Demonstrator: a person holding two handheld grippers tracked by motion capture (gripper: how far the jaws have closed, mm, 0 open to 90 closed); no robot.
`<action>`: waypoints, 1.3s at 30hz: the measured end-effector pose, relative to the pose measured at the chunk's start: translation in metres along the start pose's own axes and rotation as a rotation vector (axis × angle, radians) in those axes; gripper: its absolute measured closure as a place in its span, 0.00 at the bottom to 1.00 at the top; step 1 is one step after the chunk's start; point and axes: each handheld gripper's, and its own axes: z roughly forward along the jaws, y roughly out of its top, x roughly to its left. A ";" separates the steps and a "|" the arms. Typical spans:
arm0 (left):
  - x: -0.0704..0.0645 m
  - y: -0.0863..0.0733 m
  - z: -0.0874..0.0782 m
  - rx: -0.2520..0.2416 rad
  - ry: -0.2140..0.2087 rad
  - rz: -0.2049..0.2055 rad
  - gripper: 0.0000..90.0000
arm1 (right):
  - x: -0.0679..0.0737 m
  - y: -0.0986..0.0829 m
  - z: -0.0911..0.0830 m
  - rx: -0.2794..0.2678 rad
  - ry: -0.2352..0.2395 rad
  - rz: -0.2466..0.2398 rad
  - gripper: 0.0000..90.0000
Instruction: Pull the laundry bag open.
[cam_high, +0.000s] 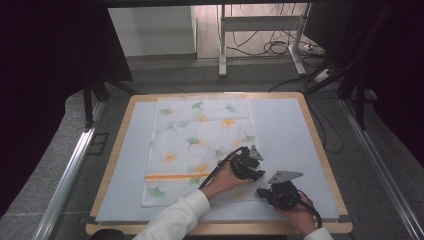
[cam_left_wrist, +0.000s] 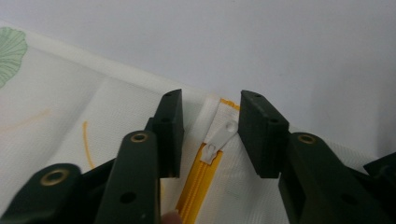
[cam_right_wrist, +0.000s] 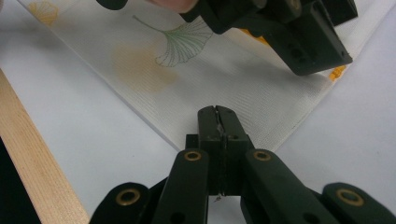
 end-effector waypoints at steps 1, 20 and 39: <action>-0.001 0.001 0.001 0.004 0.001 -0.002 0.70 | 0.000 0.000 0.000 -0.001 0.000 0.001 0.99; 0.000 0.004 0.000 0.051 0.014 0.002 0.94 | 0.000 0.000 0.000 0.002 0.002 0.000 0.99; -0.002 -0.001 -0.002 0.016 0.041 -0.019 1.00 | -0.002 0.002 0.000 0.002 -0.024 0.003 0.99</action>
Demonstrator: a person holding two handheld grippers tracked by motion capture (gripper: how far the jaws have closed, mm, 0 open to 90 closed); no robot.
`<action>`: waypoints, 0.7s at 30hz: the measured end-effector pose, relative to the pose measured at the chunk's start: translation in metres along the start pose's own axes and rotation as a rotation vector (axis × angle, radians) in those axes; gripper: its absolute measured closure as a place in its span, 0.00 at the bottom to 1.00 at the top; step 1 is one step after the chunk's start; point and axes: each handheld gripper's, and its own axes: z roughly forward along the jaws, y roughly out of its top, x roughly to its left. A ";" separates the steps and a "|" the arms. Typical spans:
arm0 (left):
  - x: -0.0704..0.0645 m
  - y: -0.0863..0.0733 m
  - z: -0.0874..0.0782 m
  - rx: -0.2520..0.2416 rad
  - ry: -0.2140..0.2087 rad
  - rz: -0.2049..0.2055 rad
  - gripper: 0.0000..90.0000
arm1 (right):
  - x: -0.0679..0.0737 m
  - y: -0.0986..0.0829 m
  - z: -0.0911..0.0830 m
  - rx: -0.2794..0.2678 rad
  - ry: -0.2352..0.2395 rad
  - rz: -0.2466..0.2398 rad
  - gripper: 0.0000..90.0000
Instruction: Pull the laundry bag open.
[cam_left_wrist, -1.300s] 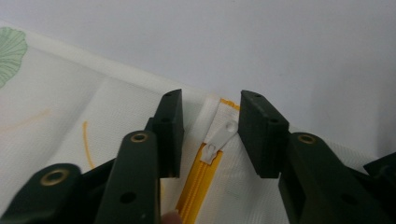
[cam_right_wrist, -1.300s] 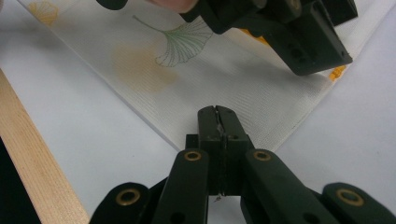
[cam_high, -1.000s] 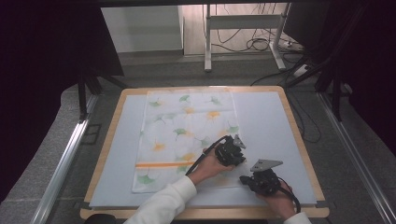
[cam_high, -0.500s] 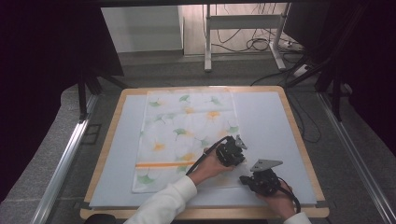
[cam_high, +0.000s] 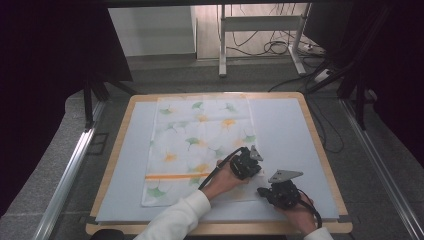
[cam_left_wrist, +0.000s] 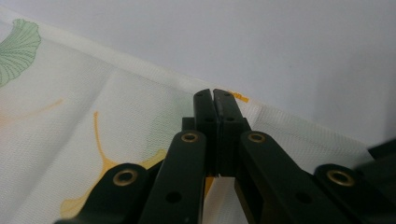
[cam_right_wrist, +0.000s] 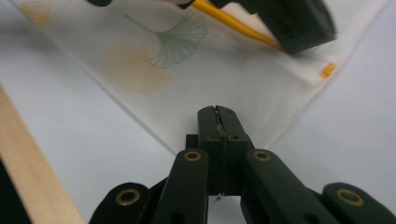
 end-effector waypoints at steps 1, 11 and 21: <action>0.000 0.000 0.000 0.001 -0.001 -0.001 1.00 | -0.002 0.001 0.000 -0.002 -0.008 0.007 0.99; 0.000 -0.003 0.000 -0.022 0.006 0.002 1.00 | -0.027 0.017 0.014 -0.028 -0.071 0.054 0.99; -0.005 -0.005 -0.003 -0.001 0.047 0.035 1.00 | -0.028 0.018 0.016 -0.030 -0.072 0.085 0.99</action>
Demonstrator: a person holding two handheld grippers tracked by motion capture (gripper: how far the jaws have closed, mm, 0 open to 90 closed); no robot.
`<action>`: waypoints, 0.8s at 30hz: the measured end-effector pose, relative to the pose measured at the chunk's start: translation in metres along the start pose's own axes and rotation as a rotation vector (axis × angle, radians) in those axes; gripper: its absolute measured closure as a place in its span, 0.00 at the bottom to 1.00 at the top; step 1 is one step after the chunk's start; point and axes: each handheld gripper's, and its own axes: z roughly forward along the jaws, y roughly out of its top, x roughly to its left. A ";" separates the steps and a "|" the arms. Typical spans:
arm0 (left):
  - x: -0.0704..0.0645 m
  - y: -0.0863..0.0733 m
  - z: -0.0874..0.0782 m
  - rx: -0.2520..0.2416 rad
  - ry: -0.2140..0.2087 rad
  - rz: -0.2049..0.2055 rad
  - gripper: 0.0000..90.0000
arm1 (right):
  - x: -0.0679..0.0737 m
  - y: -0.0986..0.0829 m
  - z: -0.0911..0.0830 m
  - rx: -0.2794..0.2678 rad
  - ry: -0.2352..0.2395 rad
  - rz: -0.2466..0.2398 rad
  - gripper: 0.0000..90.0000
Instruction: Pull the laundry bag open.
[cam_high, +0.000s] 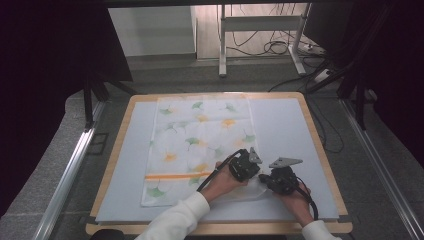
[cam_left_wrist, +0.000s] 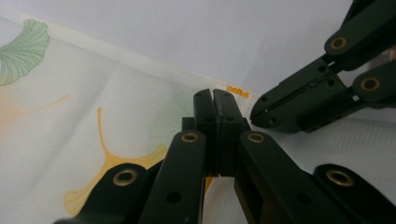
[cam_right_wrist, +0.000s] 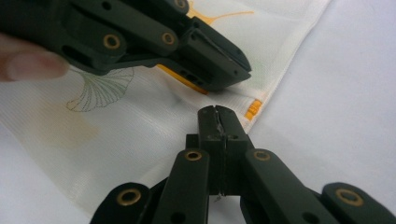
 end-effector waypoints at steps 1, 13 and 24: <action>0.000 0.000 0.000 -0.003 -0.005 -0.008 1.00 | 0.000 0.000 0.000 0.001 0.000 0.001 0.99; 0.004 -0.002 -0.004 0.019 -0.012 0.000 1.00 | -0.001 -0.001 0.000 -0.003 0.004 0.010 1.00; 0.005 -0.005 -0.008 0.033 0.005 0.009 1.00 | -0.002 0.000 0.000 -0.002 0.013 0.031 1.00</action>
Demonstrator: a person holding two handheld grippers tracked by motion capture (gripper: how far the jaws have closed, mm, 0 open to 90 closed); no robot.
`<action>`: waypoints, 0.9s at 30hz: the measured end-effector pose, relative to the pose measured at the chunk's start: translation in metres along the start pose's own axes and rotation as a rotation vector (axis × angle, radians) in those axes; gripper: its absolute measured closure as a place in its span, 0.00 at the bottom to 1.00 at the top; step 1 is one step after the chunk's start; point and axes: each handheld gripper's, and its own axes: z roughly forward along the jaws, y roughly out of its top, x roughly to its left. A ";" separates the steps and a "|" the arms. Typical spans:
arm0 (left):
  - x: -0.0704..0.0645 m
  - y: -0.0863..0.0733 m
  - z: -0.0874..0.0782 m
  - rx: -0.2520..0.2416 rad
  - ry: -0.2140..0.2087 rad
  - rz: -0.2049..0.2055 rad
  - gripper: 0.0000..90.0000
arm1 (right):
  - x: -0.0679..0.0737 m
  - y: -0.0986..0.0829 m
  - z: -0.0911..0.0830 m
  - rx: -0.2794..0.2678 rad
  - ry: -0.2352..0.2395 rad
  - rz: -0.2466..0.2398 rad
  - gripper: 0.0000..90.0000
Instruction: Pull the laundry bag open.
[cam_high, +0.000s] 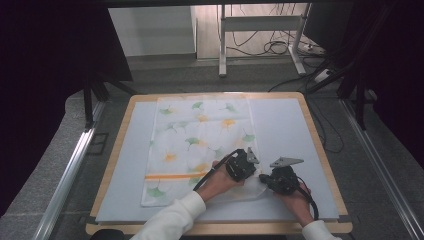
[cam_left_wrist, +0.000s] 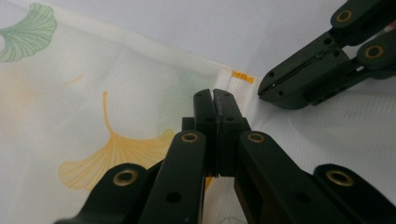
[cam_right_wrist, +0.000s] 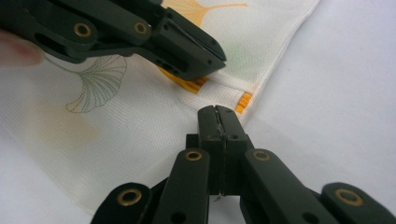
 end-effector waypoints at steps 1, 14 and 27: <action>0.001 -0.001 -0.001 0.005 0.001 0.003 1.00 | 0.000 0.000 0.000 0.001 0.002 0.002 1.00; 0.001 -0.010 -0.008 0.001 0.004 0.000 1.00 | -0.001 0.000 0.000 0.002 0.009 0.013 1.00; 0.000 -0.005 -0.003 -0.008 0.010 0.015 1.00 | -0.005 0.008 0.004 -0.007 0.006 0.030 0.99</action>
